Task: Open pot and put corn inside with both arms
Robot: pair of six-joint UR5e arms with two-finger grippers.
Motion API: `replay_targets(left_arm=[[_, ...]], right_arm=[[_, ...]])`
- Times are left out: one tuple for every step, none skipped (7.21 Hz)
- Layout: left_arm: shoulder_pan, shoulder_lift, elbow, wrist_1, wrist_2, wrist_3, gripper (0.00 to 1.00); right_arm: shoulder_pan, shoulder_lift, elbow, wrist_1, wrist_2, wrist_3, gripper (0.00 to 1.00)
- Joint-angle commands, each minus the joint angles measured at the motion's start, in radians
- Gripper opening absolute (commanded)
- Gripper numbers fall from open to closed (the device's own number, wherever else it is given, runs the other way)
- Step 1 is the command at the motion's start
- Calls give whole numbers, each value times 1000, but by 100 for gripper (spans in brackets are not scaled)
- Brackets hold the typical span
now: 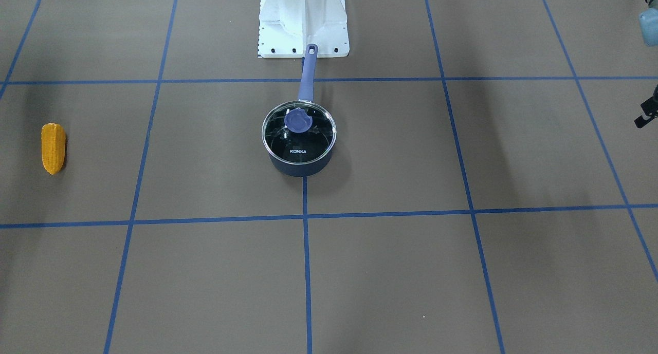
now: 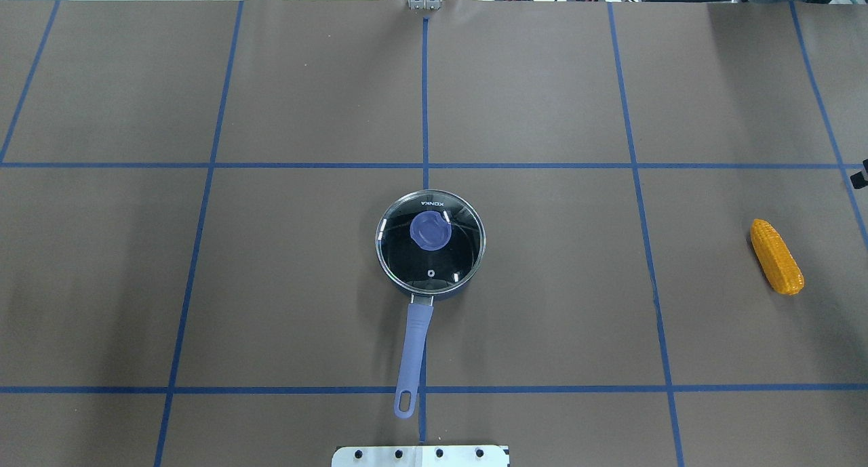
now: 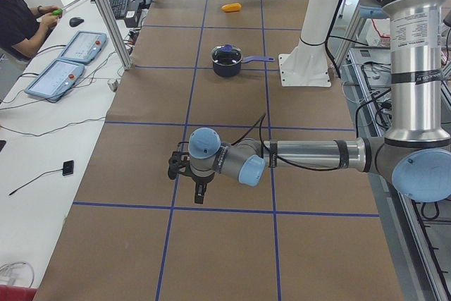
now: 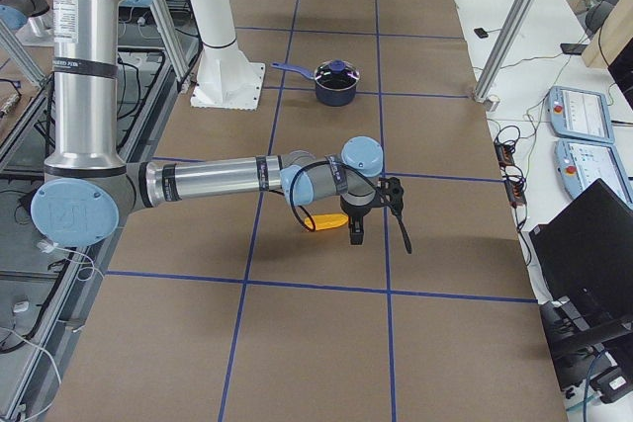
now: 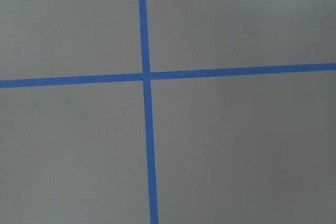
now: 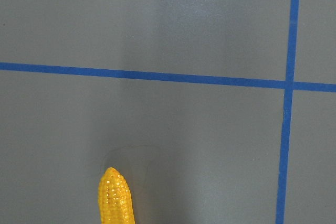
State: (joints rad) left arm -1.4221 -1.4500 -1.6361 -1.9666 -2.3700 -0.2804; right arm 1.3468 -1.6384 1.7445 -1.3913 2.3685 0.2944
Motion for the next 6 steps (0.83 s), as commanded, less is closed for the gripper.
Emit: replay_targets(left_arm=[[2,-15,-2,5,-18,-11,100],[2,-48,-1,15,-53,-14,100],[43,-120,-1,88,-54,-19,100],[57,-224,-2,188,-54,-37,100],[102,-304,-8,242,-52,-102,100],[183,-378,-34,251,-46,-270,100]], right_arm=[[0,-4,-10,2,-27,-1,100],[-2,6,-26,3,-29,-1,100],[-2,32,-46,2,-34,-1,100],[-2,35,-57,2,-53,-1,100],[-3,43,-56,3,-105,2,100],[-6,55,-47,3,-127,-1,100]])
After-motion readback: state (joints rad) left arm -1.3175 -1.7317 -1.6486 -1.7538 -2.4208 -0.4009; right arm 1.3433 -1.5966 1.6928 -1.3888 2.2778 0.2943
